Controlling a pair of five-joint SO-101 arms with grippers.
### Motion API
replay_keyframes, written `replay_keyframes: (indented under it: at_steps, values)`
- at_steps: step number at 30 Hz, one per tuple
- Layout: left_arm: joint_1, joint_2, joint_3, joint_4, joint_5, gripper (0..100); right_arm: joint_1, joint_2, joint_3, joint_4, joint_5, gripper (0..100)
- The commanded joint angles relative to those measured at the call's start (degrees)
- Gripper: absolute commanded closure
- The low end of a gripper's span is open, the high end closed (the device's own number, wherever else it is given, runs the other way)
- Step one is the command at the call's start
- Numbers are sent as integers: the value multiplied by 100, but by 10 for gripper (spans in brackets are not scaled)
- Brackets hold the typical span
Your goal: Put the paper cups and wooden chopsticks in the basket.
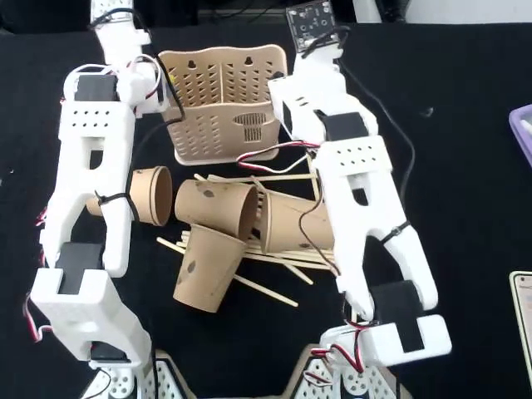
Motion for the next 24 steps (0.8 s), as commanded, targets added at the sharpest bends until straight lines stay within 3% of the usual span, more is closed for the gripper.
replay_keyframes:
  at_steps: [1, 11, 24]
  values:
    - [-127, -193, -277, 510, -18, 947, 185, -22, -13, 123, 26, 990]
    - [-84, -193, -312, 1837, -62, 970, 422, -1754, 1868, 316, 79, 988]
    - [-40, -193, -426, 3437, -352, 970, 431, -4207, 3424, 1459, 527, 988]
